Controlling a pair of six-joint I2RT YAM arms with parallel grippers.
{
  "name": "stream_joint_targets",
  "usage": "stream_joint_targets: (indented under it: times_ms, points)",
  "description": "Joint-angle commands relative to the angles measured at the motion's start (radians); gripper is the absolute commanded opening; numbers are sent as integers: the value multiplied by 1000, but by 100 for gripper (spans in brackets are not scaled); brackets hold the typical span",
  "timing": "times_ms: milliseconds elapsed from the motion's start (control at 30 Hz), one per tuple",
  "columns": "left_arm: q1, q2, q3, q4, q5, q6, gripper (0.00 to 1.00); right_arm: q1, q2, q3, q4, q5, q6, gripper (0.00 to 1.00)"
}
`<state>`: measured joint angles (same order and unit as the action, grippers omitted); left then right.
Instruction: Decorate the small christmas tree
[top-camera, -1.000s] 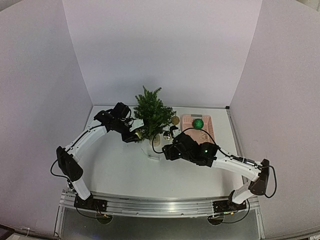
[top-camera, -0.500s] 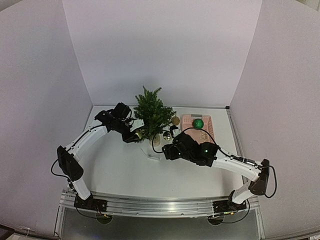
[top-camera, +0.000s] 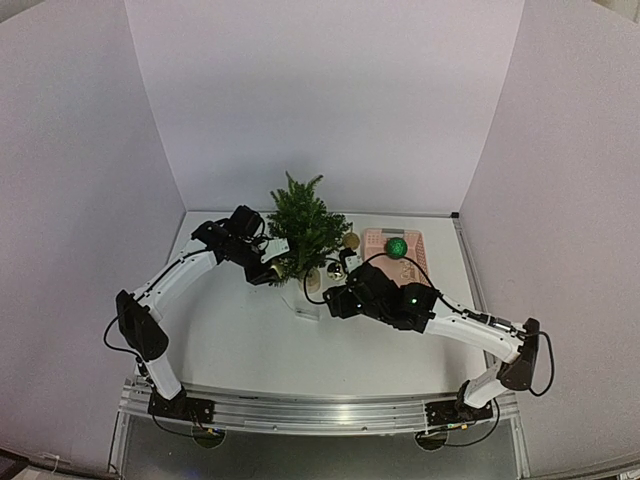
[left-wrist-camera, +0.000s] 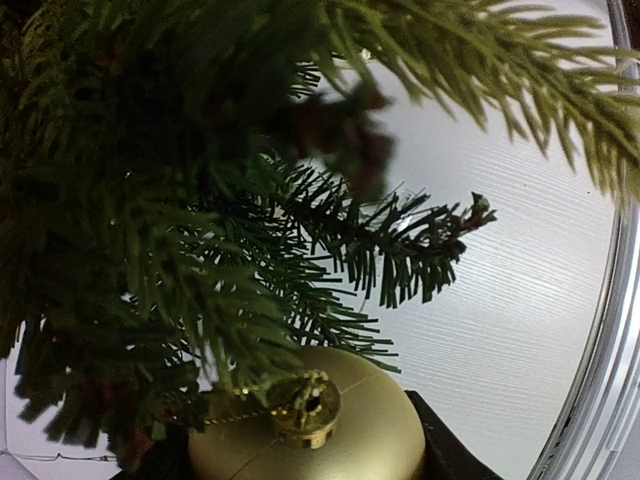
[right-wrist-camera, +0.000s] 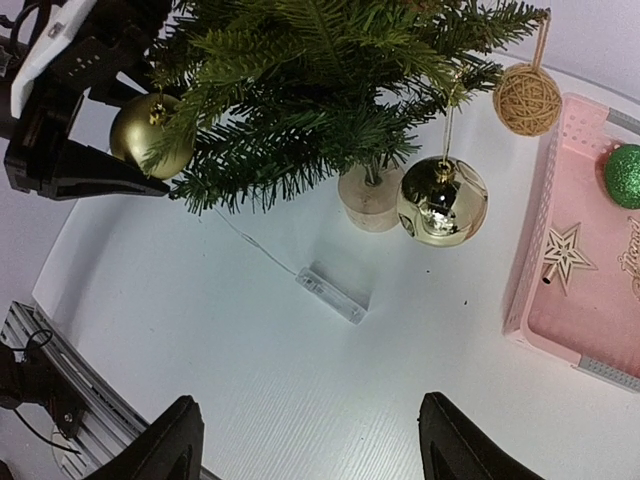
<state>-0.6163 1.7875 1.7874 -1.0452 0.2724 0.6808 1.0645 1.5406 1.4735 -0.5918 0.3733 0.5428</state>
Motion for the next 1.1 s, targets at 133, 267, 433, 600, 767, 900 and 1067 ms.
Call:
stream_joint_targets:
  times_ms: [133, 267, 433, 600, 767, 900, 1067]
  points:
    - [0, 10, 25, 15, -7, 6, 0, -4, -3, 32, 6, 3, -7, 72]
    - [0, 8, 30, 17, -1, 3, 7, -4, 0, 33, 6, 2, -6, 72]
    - [0, 2, 26, 26, 2, 0, 22, -4, 1, 34, 6, 2, -7, 72]
    - [0, -4, 15, 40, 0, -3, 38, -4, 1, 32, 6, 2, -5, 72]
    - [0, -4, 13, 41, 4, -3, 48, -4, 0, 31, 6, 3, -4, 72]
    - [-1, -6, 11, 43, 3, -1, 62, -4, -2, 31, 6, 3, -4, 72]
    - [0, -9, 10, 47, 2, 0, 74, -5, -5, 31, 6, 4, -3, 72]
